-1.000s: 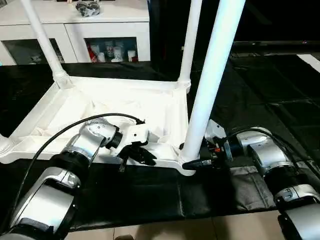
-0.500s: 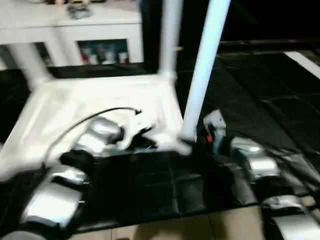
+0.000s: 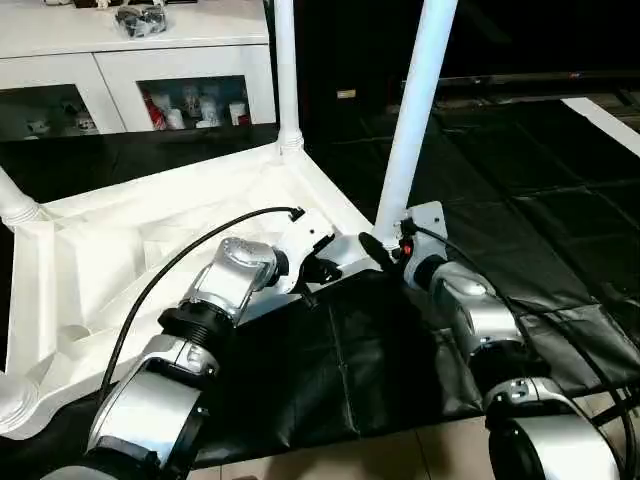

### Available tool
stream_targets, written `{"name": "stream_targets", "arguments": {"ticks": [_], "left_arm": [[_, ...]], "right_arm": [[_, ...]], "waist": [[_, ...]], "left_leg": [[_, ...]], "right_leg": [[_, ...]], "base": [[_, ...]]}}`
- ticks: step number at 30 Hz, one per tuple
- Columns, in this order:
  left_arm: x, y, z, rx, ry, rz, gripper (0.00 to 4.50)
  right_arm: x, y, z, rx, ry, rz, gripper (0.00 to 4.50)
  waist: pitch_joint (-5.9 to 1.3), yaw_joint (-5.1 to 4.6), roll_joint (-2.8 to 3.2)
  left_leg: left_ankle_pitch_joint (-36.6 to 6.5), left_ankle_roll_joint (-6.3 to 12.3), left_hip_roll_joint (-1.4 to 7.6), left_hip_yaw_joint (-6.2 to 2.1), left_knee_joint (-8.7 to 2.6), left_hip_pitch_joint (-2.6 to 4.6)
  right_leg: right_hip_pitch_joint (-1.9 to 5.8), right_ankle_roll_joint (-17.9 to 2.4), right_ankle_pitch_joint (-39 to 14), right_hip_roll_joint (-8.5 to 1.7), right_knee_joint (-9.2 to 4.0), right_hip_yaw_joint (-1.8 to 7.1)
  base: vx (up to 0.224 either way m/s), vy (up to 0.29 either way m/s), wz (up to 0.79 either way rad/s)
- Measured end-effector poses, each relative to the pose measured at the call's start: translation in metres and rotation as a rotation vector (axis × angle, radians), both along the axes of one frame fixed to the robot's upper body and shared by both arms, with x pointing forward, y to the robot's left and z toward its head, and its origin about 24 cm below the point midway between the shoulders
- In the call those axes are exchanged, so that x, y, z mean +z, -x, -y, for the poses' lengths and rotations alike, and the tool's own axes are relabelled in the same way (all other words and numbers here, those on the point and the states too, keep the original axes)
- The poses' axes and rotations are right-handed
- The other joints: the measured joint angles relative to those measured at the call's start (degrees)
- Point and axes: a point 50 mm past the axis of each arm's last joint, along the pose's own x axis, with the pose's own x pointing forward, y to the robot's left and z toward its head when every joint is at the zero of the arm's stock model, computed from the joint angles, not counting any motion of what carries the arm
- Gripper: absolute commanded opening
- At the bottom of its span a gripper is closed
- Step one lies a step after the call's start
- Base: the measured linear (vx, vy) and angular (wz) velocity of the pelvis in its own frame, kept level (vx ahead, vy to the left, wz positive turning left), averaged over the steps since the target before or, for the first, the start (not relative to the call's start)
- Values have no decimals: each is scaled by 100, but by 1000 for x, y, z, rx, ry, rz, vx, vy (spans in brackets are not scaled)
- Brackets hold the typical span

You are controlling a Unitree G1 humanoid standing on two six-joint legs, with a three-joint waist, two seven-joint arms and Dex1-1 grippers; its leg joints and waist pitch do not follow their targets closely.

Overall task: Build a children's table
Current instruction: Rotate leg to tighten

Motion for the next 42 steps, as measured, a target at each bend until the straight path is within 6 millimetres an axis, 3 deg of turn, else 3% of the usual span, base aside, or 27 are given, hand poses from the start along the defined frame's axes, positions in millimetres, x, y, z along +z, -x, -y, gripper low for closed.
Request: {"name": "stream_targets", "arguments": {"ticks": [6, 16, 18, 19, 20, 26, 33, 35, 42], "left_arm": [[1, 5, -15, -105, -7, 38, 0], [4, 7, -45, -262, -58, 68, 0], [5, 6, -45, -270, -58, 61, 0], [5, 6, -45, -271, -56, 55, 44], [5, 6, -44, -272, -53, 49, 55], [25, -3, -24, -312, 4, 140, 89], [12, -1, -21, -297, -8, 104, 89], [10, -2, -21, -286, -9, 91, 118], [9, -6, -22, -246, -28, 97, 150]], "right_arm": [[0, 11, 15, 196, 36, 40, 440], [12, 38, 55, 538, 83, 17, 445], [13, 38, 57, 548, 93, 14, 445], [13, 38, 58, 547, 96, 13, 450], [13, 38, 59, 543, 100, 14, 450], [14, 37, 60, 539, 105, 16, 450], [13, 39, 59, 552, 108, 7, 450], [12, 40, 59, 551, 108, 4, 450], [12, 40, 59, 551, 109, 4, 450]], "waist": [[4, 6, -4], [8, 244, -1], [8, 261, -1], [8, 261, -1], [8, 269, -1], [7, 284, 0], [7, 263, 2], [7, 276, 2], [7, 277, 1]], "left_leg": [[0, 2, 1, -2, 1, -10], [-6, 13, 4, -5, 33, -11], [-6, 13, 4, -4, 32, -9], [-6, 12, 4, -4, 32, -8], [-5, 12, 5, -5, 31, -8], [-6, 12, 2, -3, 32, -10], [-5, 11, 6, -4, 31, -14], [-5, 12, 5, -4, 32, -11], [-5, 12, 5, -5, 32, -12]], "right_leg": [[-10, 2, -1, 0, 2, -4], [-15, 2, 5, -2, 4, -5], [-15, 2, 5, -2, 4, -4], [-15, 2, 5, -1, 6, -5], [-16, 3, 5, -1, 6, -6], [-12, 2, 5, -2, 6, -3], [-11, 3, 5, 1, 7, -5], [-11, 3, 5, 1, 5, -4], [-12, 4, 5, 0, 5, -6]], "base": [[0, 0, 0], [0, 0, 0], [0, 0, 0], [0, 0, 0], [0, 0, 0], [0, 0, 0], [0, 0, 0], [0, 0, 0], [0, 0, 0]]}}
